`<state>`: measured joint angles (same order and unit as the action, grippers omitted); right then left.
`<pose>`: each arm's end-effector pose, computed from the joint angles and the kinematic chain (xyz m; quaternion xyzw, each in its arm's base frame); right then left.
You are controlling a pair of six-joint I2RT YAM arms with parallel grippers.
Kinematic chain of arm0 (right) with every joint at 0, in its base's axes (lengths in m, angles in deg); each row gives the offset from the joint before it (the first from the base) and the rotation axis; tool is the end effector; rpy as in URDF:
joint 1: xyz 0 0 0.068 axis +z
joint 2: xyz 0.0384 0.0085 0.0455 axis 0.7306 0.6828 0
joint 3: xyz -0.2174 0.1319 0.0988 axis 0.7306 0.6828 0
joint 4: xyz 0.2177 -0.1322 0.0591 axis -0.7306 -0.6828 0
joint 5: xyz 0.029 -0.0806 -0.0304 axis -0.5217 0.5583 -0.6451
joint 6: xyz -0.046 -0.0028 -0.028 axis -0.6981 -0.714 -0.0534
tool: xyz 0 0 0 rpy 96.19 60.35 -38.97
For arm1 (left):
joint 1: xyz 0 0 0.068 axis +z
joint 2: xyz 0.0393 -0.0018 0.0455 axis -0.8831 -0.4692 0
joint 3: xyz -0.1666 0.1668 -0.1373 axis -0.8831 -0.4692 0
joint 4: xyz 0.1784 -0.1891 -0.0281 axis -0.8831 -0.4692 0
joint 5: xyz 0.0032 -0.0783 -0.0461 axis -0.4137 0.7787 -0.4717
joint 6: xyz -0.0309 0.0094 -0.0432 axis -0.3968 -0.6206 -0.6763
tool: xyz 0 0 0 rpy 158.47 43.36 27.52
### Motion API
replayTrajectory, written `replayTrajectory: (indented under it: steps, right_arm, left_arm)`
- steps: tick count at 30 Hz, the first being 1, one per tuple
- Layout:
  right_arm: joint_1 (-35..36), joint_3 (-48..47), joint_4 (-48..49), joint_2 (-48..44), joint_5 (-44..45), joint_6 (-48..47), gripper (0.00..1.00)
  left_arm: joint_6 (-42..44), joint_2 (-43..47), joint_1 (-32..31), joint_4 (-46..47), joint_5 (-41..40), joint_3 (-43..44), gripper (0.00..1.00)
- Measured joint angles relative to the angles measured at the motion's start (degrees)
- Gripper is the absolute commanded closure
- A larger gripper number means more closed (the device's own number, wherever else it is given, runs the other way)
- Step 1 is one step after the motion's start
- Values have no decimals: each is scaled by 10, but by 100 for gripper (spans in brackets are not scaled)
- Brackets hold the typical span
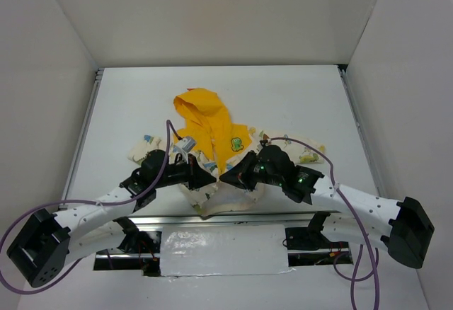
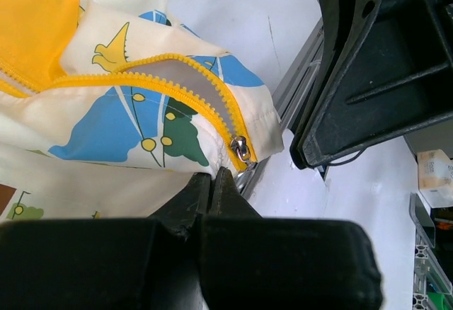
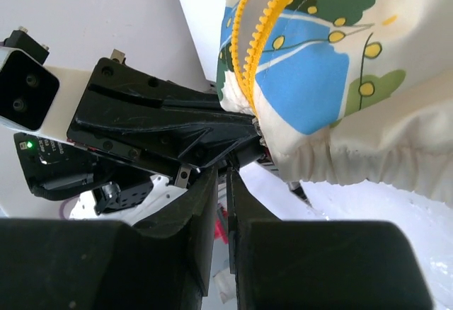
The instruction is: Zip up the jacket
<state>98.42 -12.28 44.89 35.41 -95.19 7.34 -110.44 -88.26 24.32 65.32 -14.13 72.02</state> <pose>0.1343 0.1779 0.2426 0.2186 0.8273 0.5035 0.1193 0.1584 -0.1421 0.2142 0.1304 0.7632 -0.5143 0.3688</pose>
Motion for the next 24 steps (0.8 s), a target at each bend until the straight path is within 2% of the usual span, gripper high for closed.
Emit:
replayTrajectory:
  steps: [6, 7, 11, 15, 19, 24]
  right_arm:
    - [0, 0, 0, 7, 11, -28, 82]
    - [0, 0, 0, 10, 13, -37, 78]
    - [17, 2, 5, 11, 29, -80, 45]
    - [64, 8, 13, 2, 57, -124, 48]
    - [126, 4, 3, 4, 110, -162, 59]
    - [162, -16, -15, 31, 179, -189, 60]
  left_arm:
    - [0, -3, 0, 0, 0, -1, 100]
    - [0, -3, 0, 0, 0, -1, 100]
    - [-1, -3, 0, 0, 0, -1, 100]
    - [-2, -3, 0, 0, 0, -1, 100]
    - [-2, -3, 0, 0, 0, -1, 100]
    - [-3, -3, 0, -4, 0, 1, 100]
